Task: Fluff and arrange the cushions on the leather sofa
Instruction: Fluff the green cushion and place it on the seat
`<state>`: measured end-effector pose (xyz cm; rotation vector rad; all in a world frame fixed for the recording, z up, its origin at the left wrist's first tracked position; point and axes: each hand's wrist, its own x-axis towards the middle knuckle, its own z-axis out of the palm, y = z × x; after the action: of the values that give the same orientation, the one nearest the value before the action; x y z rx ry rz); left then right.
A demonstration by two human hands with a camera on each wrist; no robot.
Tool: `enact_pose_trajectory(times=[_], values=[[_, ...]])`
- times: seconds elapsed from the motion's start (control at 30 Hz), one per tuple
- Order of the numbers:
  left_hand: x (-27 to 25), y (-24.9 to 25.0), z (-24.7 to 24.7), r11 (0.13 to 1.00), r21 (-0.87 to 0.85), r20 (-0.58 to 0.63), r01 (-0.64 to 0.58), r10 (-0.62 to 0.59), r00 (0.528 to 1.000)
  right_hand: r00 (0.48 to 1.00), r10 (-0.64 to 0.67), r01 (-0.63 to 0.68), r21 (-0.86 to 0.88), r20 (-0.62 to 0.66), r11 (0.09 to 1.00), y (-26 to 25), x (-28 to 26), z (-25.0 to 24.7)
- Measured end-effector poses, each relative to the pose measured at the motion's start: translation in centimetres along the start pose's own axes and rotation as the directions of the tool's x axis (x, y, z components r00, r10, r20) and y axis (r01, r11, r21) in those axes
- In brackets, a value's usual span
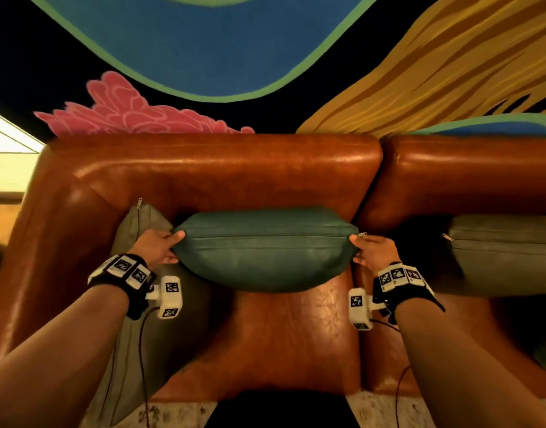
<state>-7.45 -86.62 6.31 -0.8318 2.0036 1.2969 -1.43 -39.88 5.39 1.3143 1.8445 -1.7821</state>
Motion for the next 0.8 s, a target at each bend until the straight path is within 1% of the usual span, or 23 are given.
enact_pose_trajectory(times=[0.03,0.07,0.1,0.17,0.2,0.27,0.33,0.37,0.4,0.47,0.5,0.53,0.6,0.63,0.67,0.7,0.73,0.8], values=[[-0.4,0.1,0.3,0.998,-0.059,-0.004,0.003,-0.003,1.000,0.999,0.030,-0.031,0.024,0.024,0.999,-0.2,-0.1,0.0],[-0.8,0.3,0.3,0.994,-0.113,-0.008,0.011,-0.012,1.000,0.999,0.035,-0.035,0.032,0.029,0.999,-0.4,0.0,0.0],[-1.0,0.3,0.1,0.985,-0.169,0.005,0.020,-0.019,1.000,1.000,0.006,-0.006,0.000,0.012,1.000,-0.6,-0.2,-0.1],[-1.2,-0.1,-0.7,0.967,-0.252,0.059,0.040,-0.026,0.998,0.990,-0.132,0.123,-0.147,-0.054,0.982,-0.6,-0.4,-0.3],[-1.2,-0.4,-1.2,0.962,-0.267,0.075,0.048,-0.029,0.997,0.974,-0.211,0.184,-0.245,-0.085,0.952,-0.4,-0.2,-0.5],[-1.4,-0.5,-1.6,0.962,-0.270,0.084,0.046,-0.024,0.996,0.937,-0.328,0.257,-0.399,-0.120,0.880,0.0,-0.1,-0.6],[-1.6,-0.5,-1.3,0.960,-0.278,0.056,0.035,-0.021,0.998,0.909,-0.392,0.263,-0.533,-0.143,0.804,0.5,-0.3,-0.4],[-1.6,-0.3,-1.1,0.961,-0.274,0.024,0.023,-0.017,1.000,0.897,-0.414,0.248,-0.599,-0.155,0.761,0.5,-0.5,-0.3],[-1.6,-0.4,-0.9,0.962,-0.271,-0.006,0.013,-0.015,1.000,0.884,-0.430,0.227,-0.635,-0.184,0.738,0.5,-0.6,-0.3],[-1.5,-0.3,-0.7,0.960,-0.280,-0.053,-0.001,-0.015,0.998,0.862,-0.439,0.224,-0.587,-0.253,0.778,0.2,-0.7,-0.3],[-1.6,-0.3,-0.6,0.959,-0.282,-0.064,-0.006,-0.012,0.998,0.865,-0.418,0.220,-0.540,-0.277,0.813,0.2,-0.4,-0.4],[-1.7,-0.2,-0.4,0.960,-0.281,-0.069,-0.016,-0.004,0.998,0.873,-0.389,0.211,-0.490,-0.294,0.846,0.4,0.1,-0.5],[-2.1,-0.1,0.1,0.959,-0.282,-0.069,-0.026,0.006,0.998,0.919,-0.257,0.151,-0.333,-0.300,0.931,0.8,0.4,-0.5],[-2.3,0.0,0.3,0.956,-0.291,-0.082,-0.032,0.009,0.997,0.945,-0.168,0.109,-0.216,-0.281,0.970,0.8,0.2,-0.3],[-2.3,0.0,0.5,0.952,-0.303,-0.099,-0.039,0.009,0.995,0.960,-0.106,0.082,-0.102,-0.261,0.991,0.7,0.1,-0.1],[-2.5,-0.1,0.5,0.946,-0.321,-0.109,-0.041,0.006,0.994,0.969,-0.064,0.060,-0.025,-0.240,0.998,0.4,-0.3,0.1],[-2.5,-0.5,0.3,0.940,-0.338,-0.102,-0.039,0.005,0.995,0.973,-0.059,0.064,0.018,-0.223,0.998,0.3,-0.4,0.2],[-2.7,-1.1,-0.2,0.927,-0.375,-0.044,-0.012,-0.005,0.999,0.988,-0.085,0.088,0.013,-0.125,0.996,0.2,-0.9,-0.2]])
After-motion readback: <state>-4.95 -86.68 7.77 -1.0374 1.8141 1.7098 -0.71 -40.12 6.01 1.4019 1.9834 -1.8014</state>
